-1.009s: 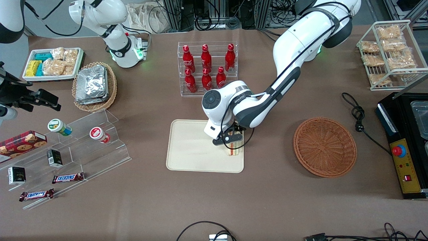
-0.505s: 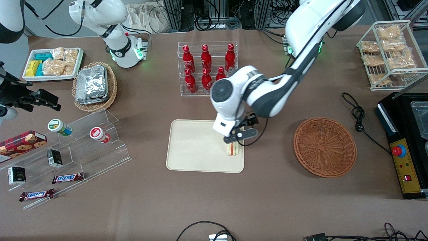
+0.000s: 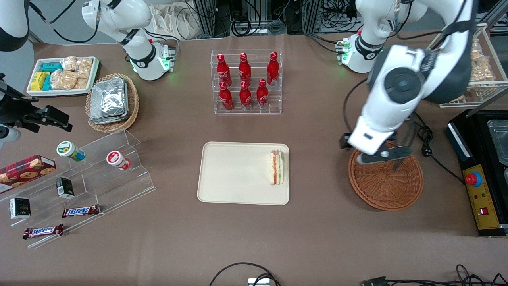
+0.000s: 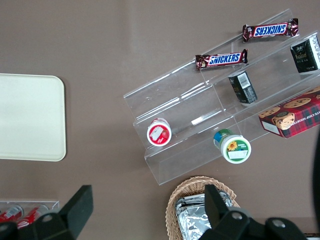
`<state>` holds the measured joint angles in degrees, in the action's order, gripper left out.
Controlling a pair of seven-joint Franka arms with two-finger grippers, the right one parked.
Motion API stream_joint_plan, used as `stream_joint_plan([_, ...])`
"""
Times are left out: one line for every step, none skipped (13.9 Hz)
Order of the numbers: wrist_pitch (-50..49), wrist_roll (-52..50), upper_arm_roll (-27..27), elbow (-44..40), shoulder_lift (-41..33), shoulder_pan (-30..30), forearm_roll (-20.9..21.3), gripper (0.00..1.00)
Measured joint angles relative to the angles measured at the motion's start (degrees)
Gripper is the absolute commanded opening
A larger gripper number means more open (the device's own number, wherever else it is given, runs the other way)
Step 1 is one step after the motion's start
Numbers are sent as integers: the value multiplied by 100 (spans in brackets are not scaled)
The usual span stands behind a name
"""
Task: Place sandwich from basket to tray
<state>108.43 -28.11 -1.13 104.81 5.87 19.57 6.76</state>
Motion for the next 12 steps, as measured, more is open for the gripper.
stream_joint_plan([150, 140, -173, 347, -278, -2, -8, 100])
stream_joint_plan([185, 304, -317, 573, -506, 0, -10, 100])
stream_joint_plan([102, 510, -437, 640, -656, 0, -12, 100])
stream_joint_plan([-98, 700, -515, 585, -743, 0, -16, 100])
stream_joint_plan([-293, 819, -551, 474, -791, 0, -19, 100])
stream_joint_plan([-400, 869, -561, 348, -811, 2, -24, 100])
stream_joint_plan([-463, 891, -567, 229, -814, 2, -59, 100])
stream_joint_plan([-519, 942, -574, 134, -814, 3, -157, 100])
stream_joint_plan([-604, 1054, -589, 59, -813, 5, -255, 100])
stream_joint_plan([-735, 1201, -633, -26, -812, 9, -331, 100])
stream_joint_plan([-847, 1361, -715, -118, -813, 9, -434, 100])
stream_joint_plan([-912, 1472, -800, -188, -813, -2, -508, 100])
